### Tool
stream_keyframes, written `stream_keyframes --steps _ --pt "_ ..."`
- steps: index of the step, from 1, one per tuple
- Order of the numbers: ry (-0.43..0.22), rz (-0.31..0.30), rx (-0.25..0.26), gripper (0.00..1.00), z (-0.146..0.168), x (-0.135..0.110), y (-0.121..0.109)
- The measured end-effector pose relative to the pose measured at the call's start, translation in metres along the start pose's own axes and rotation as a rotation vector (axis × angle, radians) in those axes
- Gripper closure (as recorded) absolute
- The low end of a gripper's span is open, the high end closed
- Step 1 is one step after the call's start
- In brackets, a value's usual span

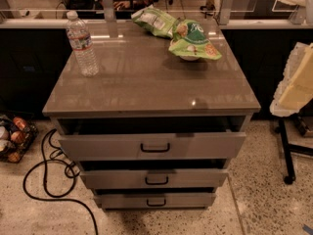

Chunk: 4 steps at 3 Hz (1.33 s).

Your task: Pick green rice chip bag from paper bowl and place on counter

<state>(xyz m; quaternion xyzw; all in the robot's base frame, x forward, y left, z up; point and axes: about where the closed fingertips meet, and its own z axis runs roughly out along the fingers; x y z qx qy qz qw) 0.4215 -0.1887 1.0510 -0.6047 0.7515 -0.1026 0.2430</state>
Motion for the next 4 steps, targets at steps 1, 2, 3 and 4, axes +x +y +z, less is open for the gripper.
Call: stream_keyframes --steps 1,2,3,4 --pt "-0.002 -0.003 0.010 0.00 -0.003 -0.002 -0.001" --pt "-0.030 0.070 0.071 0.00 0.006 0.001 -0.030" --pt "-0.137 0.279 0.139 0.00 0.032 0.010 -0.080" --pt "-0.252 0.449 0.176 0.00 0.062 -0.002 -0.125"
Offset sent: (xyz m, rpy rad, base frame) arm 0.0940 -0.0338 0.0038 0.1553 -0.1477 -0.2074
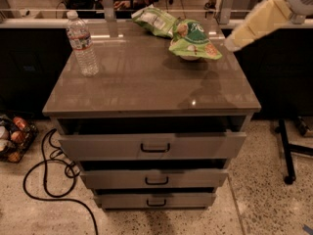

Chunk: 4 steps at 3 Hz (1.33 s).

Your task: Pick green rice chip bag from paper bowl and place on counter

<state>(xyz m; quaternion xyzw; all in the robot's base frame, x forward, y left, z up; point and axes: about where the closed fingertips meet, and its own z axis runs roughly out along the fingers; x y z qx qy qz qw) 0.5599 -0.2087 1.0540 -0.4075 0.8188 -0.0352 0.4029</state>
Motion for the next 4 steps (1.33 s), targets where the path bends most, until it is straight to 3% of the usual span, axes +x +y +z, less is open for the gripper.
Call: stream_keyframes --steps 1,3,4 --pt "-0.123 0.146 -0.003 0.00 0.044 -0.029 -0.018" --pt "-0.133 0.173 0.017 0.00 0.054 -0.033 -0.024" --pt "-0.138 0.236 0.031 0.00 0.088 -0.046 -0.042"
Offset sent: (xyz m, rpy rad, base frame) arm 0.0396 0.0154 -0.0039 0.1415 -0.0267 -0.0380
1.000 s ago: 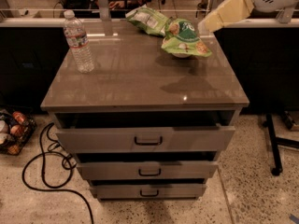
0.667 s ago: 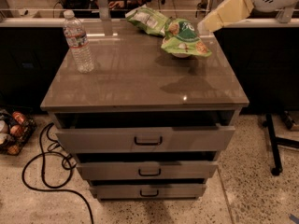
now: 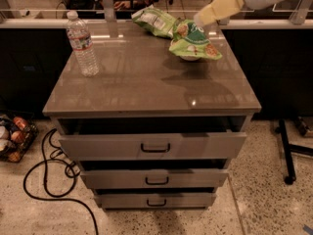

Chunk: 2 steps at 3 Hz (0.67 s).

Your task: Pick green rice chip bag from paper bowl and place on counter

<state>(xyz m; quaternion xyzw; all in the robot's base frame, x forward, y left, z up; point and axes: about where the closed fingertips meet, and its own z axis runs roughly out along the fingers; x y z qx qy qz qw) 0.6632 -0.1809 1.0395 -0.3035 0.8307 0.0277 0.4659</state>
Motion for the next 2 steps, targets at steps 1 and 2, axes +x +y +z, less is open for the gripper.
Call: stream_keyframes --steps 1,2 --pt "-0.012 0.073 -0.011 0.00 0.052 -0.016 -0.013" --pt "-0.021 0.122 -0.028 0.00 0.101 -0.026 -0.023"
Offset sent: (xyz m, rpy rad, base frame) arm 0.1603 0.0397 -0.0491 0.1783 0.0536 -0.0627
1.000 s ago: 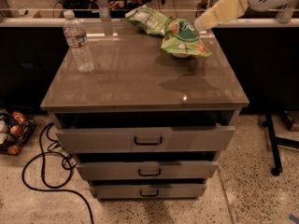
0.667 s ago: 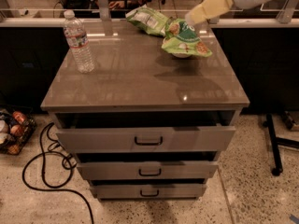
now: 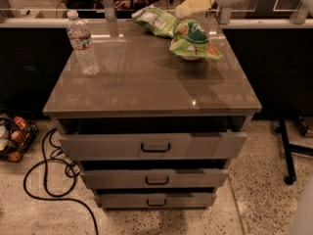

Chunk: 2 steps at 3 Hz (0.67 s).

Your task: Pick green rice chip bag from paper bowl and place on counter

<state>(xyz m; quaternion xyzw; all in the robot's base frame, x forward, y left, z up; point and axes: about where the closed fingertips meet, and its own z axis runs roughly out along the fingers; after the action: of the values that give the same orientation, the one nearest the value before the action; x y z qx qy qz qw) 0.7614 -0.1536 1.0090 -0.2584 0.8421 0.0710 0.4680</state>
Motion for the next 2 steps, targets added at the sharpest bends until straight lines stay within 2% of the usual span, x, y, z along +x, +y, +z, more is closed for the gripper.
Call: stream_keyframes --steps 1,2 --pt "-0.007 0.042 -0.001 0.00 0.035 0.001 -0.011" --pt "-0.004 0.074 0.004 0.00 0.054 0.007 -0.018"
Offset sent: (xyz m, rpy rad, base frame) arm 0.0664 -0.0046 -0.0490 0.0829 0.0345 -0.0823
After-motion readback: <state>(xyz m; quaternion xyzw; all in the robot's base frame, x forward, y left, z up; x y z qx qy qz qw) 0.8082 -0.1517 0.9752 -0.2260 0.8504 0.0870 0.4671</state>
